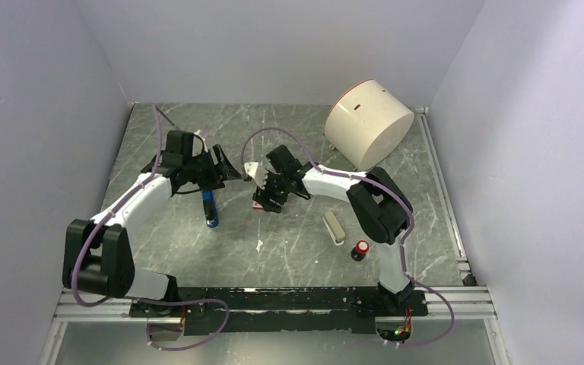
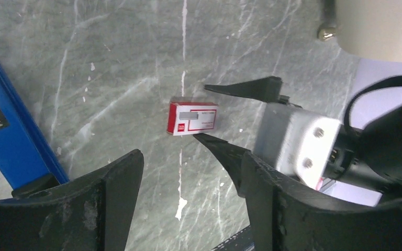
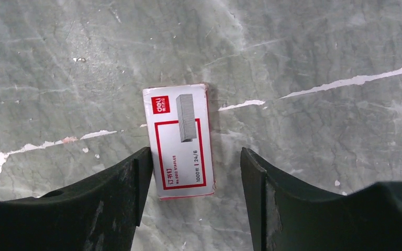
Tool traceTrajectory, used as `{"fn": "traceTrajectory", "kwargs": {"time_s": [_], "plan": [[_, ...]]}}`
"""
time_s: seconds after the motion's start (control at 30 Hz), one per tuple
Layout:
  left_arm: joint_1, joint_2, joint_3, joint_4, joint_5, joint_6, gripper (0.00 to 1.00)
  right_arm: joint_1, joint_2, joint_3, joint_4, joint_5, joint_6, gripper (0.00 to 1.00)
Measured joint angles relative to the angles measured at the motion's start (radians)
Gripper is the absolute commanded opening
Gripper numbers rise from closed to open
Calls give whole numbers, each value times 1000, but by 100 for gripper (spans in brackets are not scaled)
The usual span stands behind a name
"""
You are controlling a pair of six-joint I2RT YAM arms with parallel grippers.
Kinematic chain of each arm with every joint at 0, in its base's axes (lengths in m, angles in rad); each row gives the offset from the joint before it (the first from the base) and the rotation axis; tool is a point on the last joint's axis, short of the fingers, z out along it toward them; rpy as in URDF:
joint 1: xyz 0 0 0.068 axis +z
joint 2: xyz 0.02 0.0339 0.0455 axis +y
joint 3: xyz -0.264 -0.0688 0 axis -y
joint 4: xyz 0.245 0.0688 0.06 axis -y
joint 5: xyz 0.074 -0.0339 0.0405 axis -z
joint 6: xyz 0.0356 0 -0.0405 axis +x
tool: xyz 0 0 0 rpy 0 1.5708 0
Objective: Load the staples into the stapler
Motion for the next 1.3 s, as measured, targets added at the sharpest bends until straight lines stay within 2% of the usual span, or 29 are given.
{"fn": "traceTrajectory", "kwargs": {"time_s": [0.13,0.23,0.53,0.77,0.93,1.3], "plan": [[0,59,-1,26,-14,-21,51,-4,-5,-13,3,-26,-17,57],[-2,93,-5,59,-19,-32,45,-5,-12,-32,17,-53,-21,54],[-69,231,-32,163,-9,-44,47,-6,-18,-60,66,-85,-12,46],[-121,342,-33,222,5,-47,44,-6,-18,-61,73,-82,-4,43],[-127,360,-50,254,9,-46,41,-6,-18,-71,95,-81,2,42],[-127,412,-34,273,61,-7,23,-3,-18,-78,122,-84,3,42]]}}
